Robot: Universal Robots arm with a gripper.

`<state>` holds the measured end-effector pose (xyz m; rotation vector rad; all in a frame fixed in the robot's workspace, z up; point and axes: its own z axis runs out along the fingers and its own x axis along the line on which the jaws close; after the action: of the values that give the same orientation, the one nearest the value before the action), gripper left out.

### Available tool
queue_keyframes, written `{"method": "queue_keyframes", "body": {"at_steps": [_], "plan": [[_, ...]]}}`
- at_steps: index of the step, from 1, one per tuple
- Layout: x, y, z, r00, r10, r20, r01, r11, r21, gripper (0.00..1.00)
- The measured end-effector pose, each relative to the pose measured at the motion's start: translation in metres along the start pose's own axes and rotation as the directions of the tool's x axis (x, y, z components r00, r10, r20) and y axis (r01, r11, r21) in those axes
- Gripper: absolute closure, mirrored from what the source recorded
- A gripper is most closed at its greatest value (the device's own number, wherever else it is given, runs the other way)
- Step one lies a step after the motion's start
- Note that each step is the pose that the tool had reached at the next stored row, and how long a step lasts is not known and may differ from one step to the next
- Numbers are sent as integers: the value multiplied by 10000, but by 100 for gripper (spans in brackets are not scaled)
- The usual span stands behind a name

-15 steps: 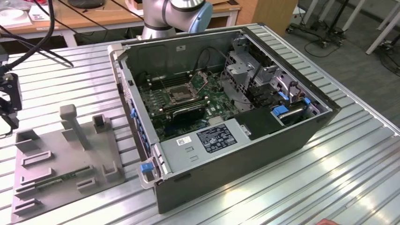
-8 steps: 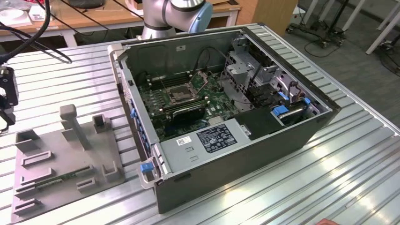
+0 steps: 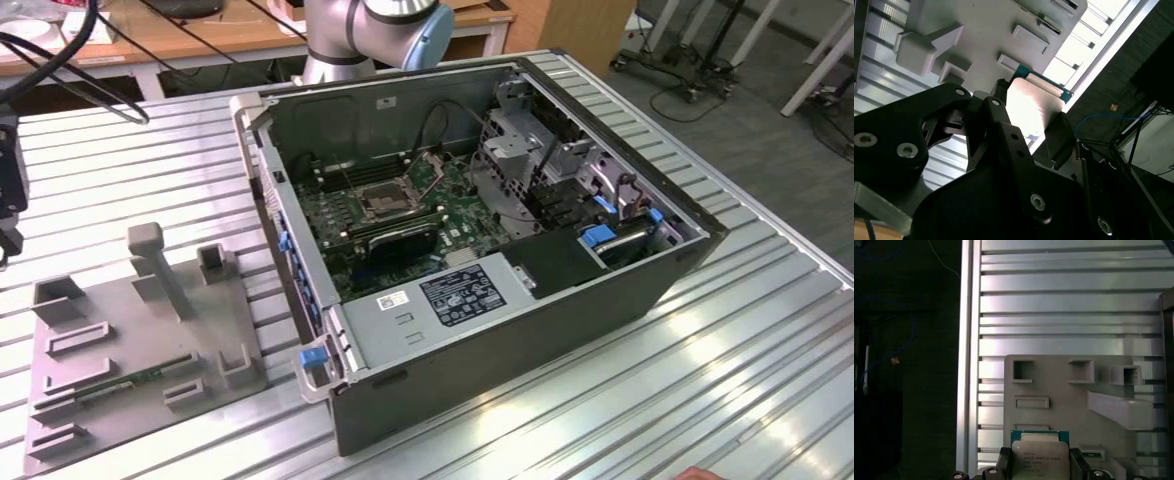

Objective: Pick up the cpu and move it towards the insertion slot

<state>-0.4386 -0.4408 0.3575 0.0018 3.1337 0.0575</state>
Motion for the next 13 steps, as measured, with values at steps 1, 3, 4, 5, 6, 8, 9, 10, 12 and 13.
{"method": "queue_keyframes", "body": {"at_steps": [1, 3, 4, 5, 6, 8, 9, 10, 12, 13], "plan": [[0, 0, -13, 10000, 0, 1, 0, 10000, -1, 46], [0, 1, -40, 10000, 2, 2, -2, 10000, -1, 46], [-1, 2, -51, 10000, 2, 2, -2, 10000, 0, 46], [0, 2, -62, 10000, 2, 2, -2, 10000, 0, 46], [-1, 2, -70, 10000, 2, 3, -2, 10000, -1, 46], [0, 3, -72, 10000, 2, 5, -2, 10000, -2, 46], [0, 3, -72, 10000, 3, 6, -3, 10000, -2, 46], [-1, 3, -74, 10000, 2, 3, -2, 10000, -1, 46], [-1, 3, -74, 10000, 3, 3, -3, 10000, -1, 46], [-2, 3, -75, 10000, 4, 2, -4, 10000, 0, 46]]}}
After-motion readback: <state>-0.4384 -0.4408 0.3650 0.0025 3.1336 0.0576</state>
